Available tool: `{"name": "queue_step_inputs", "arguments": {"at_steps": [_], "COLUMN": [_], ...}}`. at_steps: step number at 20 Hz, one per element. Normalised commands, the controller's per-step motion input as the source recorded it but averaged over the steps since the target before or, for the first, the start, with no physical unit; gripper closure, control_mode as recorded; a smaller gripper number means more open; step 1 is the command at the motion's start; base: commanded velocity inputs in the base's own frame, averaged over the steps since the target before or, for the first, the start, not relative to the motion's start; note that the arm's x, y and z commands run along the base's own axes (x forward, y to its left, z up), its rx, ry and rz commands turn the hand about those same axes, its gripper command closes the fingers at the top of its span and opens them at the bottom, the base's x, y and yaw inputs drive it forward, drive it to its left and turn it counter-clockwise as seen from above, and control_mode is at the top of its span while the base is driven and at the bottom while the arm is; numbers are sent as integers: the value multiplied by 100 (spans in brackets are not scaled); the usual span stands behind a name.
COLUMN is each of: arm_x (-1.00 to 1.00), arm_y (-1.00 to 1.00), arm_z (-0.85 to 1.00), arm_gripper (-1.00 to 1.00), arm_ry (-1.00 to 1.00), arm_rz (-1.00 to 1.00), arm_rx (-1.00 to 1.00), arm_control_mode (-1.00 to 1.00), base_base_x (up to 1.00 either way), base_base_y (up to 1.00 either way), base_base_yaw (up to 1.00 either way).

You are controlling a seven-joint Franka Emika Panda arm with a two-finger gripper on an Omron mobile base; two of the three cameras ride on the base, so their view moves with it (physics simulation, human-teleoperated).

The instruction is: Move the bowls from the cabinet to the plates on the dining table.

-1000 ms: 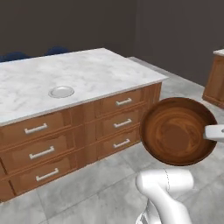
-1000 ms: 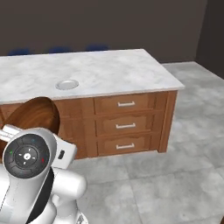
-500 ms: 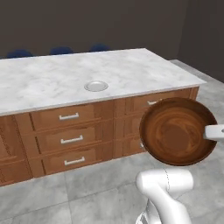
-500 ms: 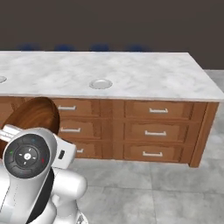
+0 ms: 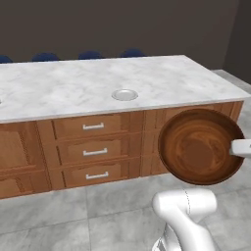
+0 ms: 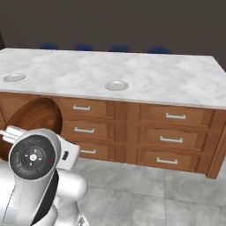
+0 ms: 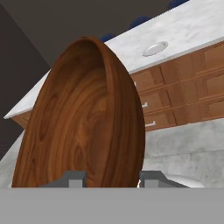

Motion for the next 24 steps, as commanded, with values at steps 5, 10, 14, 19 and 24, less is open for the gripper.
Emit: {"name": "queue_step_inputs", "arguments": {"at_steps": [5,10,14,19,24], "arm_x": [0,0,0,0,0], "arm_y": [0,0,0,0,0], "arm_z": [0,0,0,0,0], "arm_gripper": [100,100,100,100,100], "arm_ry": [0,0,0,0,0], "arm_rz": [0,0,0,0,0], "arm_rx": [0,0,0,0,0], "arm_control_mode": [100,100,100,100,100], "base_base_x": [0,0,13,31,21], "base_base_y": [0,0,-15,-30,-42], "base_base_yaw": [1,0,1,3,2]}}
